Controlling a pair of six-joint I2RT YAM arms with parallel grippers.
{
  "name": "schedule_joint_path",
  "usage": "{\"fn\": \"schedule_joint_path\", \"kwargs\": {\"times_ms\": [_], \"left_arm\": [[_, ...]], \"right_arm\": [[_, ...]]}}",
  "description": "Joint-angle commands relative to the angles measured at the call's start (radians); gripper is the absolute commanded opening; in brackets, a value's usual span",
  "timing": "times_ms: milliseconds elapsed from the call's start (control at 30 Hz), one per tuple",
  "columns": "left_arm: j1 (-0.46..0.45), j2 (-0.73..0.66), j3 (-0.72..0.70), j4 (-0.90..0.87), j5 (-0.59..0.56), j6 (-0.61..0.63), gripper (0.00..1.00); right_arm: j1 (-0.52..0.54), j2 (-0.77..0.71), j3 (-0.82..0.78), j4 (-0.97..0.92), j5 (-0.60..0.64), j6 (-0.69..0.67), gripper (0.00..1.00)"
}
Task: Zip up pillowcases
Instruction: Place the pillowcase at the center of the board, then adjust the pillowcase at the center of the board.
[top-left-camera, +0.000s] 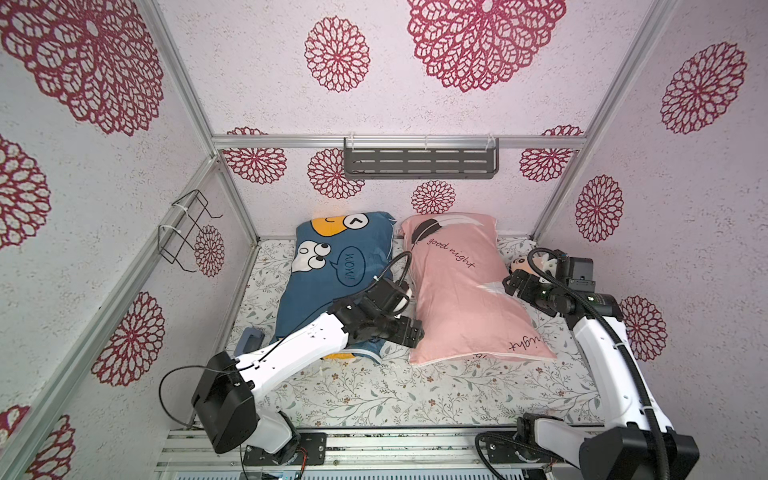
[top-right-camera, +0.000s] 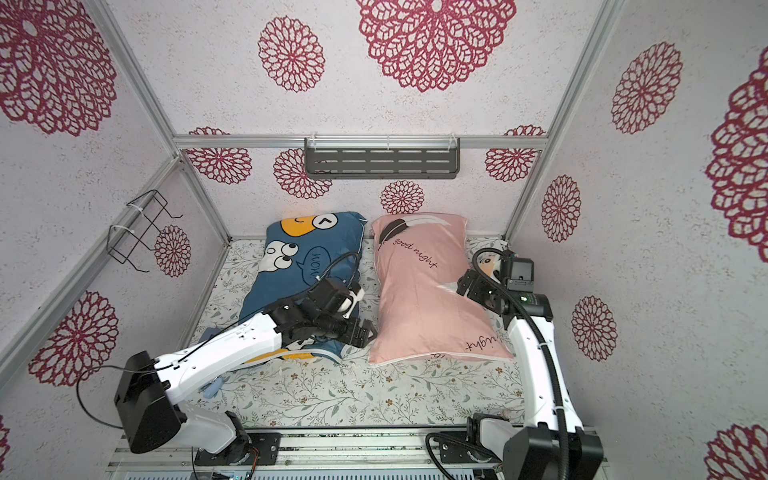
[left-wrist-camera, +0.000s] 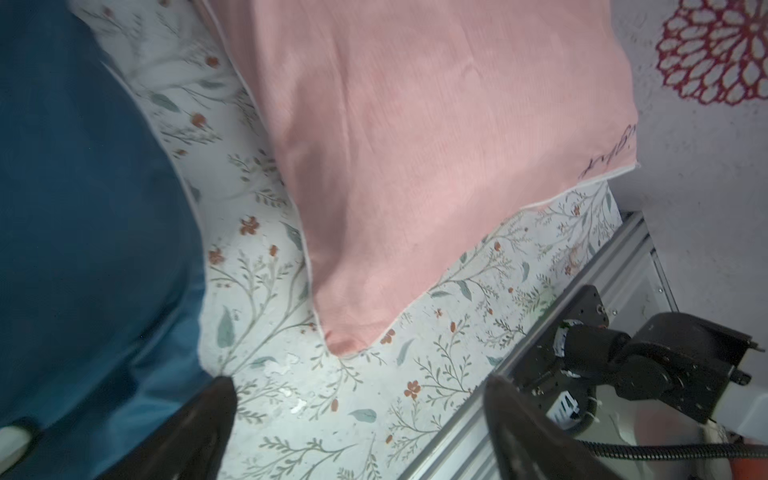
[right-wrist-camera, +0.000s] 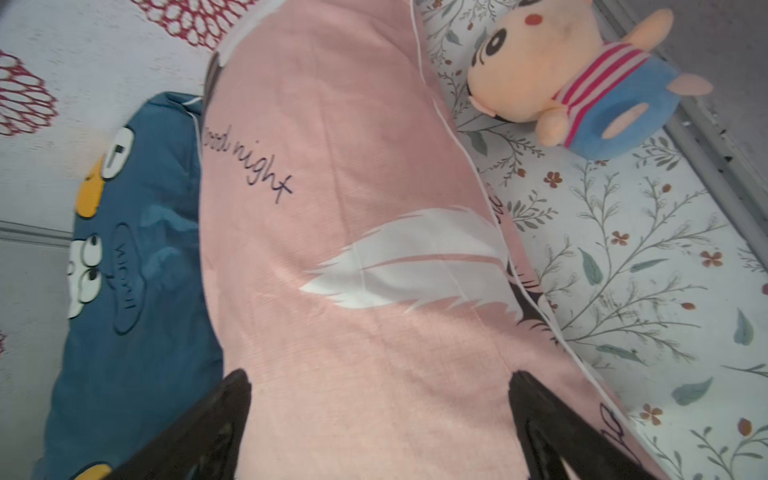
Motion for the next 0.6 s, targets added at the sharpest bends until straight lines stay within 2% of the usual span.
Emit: {"fn": "schedule_joint_path", "kwargs": {"times_ms": [0, 167, 267, 400, 567], "left_arm": [[0.112, -0.069, 0.043, -0.079, -0.144, 0.052, 0.98], [0.369, -0.088, 0.028, -0.001, -0.318, 0.047, 0.98], [0.552, -0.049, 0.006, 0.101, -0.352, 0.036, 0.98], [0.776, 0.086, 0.024, 0.227, -0.303, 0.006, 0.98], [0.886, 0.304, 0.12, 0.303, -0.245, 0.008, 0.98]], "right_arm": [[-0.003, 0.052, 0.028, 0.095, 0.067, -0.057, 0.99], [-0.003, 0.173, 0.008, 0.247, 0.031, -0.068, 0.99], [-0.008, 0.245, 0.028, 0.296, 0.039, -0.102, 0.99], [-0.025, 0.35, 0.072, 0.338, 0.027, -0.115, 0.99], [-0.026, 0.424, 0.086, 0.374, 0.032, -0.117, 0.99]]}}
